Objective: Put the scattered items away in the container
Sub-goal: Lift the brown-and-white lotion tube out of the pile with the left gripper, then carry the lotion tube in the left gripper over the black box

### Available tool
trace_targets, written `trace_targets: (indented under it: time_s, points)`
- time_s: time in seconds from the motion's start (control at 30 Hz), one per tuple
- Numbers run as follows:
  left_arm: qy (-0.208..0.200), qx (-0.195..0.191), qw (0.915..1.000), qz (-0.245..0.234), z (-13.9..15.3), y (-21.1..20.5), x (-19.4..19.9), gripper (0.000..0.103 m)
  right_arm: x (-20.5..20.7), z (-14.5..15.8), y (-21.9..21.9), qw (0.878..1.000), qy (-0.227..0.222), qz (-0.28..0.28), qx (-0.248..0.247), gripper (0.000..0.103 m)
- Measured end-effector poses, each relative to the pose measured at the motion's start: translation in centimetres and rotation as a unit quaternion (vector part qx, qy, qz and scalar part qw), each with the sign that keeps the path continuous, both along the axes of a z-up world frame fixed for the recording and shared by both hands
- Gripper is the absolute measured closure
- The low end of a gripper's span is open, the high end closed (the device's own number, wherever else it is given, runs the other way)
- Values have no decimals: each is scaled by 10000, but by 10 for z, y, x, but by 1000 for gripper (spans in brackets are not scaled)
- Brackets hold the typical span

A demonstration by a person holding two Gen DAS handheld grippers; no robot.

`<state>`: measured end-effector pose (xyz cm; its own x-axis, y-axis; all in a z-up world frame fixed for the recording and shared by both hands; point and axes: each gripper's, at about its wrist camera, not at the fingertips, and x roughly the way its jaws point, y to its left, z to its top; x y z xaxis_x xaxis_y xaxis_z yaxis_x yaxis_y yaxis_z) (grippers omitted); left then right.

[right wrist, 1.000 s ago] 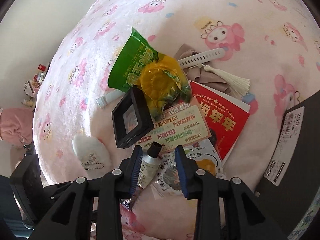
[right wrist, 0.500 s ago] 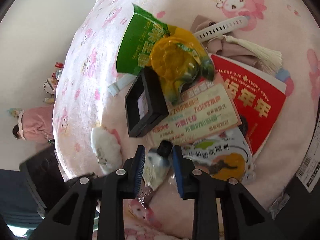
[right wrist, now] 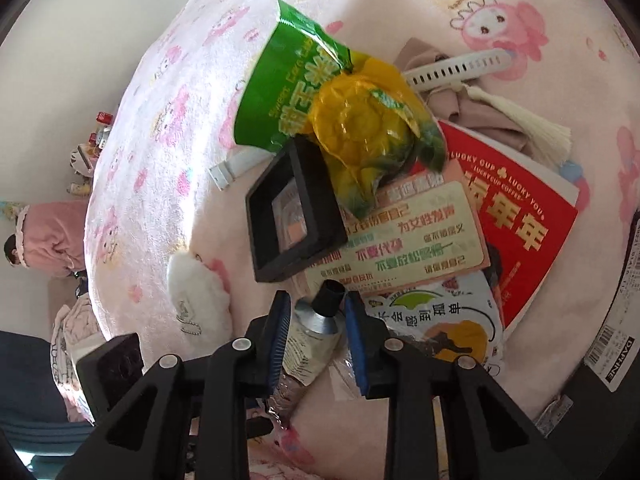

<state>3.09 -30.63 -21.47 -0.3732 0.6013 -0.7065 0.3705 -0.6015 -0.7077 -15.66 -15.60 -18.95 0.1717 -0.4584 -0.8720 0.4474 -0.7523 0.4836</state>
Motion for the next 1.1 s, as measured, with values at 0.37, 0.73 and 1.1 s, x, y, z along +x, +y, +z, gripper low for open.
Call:
trace_targets:
  time_s: [0.37,0.73,1.1]
  points:
    - [473,-308,9958,715,30,-23,-18,76,23,24,26,9998,85,132,115,81]
    - [271,-89,9970,715,5,-12,-9,60,-14,5,18,9983,172,-520,180,79]
    - [108,9,9930,1177,-3,-17,-1,74,-5,-5,-6,9982,145,-232,525,77]
